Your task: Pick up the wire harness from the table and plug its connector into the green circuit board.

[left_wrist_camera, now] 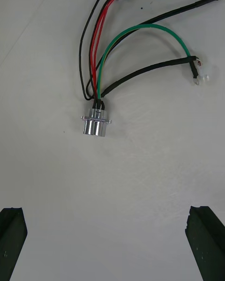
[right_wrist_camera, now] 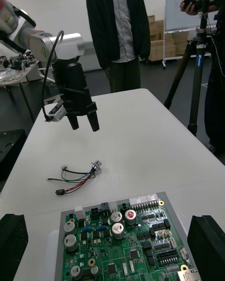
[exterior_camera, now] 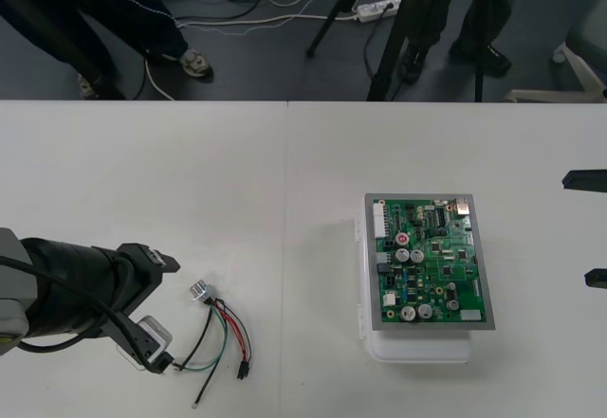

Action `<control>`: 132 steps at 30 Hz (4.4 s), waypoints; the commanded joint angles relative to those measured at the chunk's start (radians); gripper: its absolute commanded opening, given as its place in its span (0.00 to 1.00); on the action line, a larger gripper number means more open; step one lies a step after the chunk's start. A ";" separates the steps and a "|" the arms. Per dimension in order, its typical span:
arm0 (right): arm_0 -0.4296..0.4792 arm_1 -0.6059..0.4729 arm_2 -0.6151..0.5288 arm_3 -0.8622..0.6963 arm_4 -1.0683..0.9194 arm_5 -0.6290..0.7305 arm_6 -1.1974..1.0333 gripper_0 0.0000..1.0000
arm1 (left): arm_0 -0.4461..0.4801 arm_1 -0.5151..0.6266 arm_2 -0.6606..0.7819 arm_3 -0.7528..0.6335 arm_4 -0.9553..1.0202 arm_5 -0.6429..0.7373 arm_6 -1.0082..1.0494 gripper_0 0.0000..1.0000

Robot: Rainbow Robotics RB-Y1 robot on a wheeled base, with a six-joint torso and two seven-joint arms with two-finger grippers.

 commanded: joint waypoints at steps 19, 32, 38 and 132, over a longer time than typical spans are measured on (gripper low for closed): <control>0.004 -0.026 0.095 -0.039 -0.042 -0.007 0.084 1.00 | -0.232 -0.114 -0.332 0.092 -0.286 0.056 0.030 1.00; -0.006 -0.039 0.103 -0.070 -0.044 -0.007 0.094 1.00 | -0.285 -0.195 -0.388 0.224 -0.307 0.057 0.017 1.00; -0.006 -0.098 0.198 -0.073 -0.105 -0.007 0.111 1.00 | -0.285 -0.253 -0.395 0.301 -0.307 0.057 0.000 1.00; 0.011 -0.079 0.121 -0.047 -0.047 -0.007 0.174 1.00 | 0.118 -0.267 0.311 0.199 0.185 -0.050 -0.095 0.00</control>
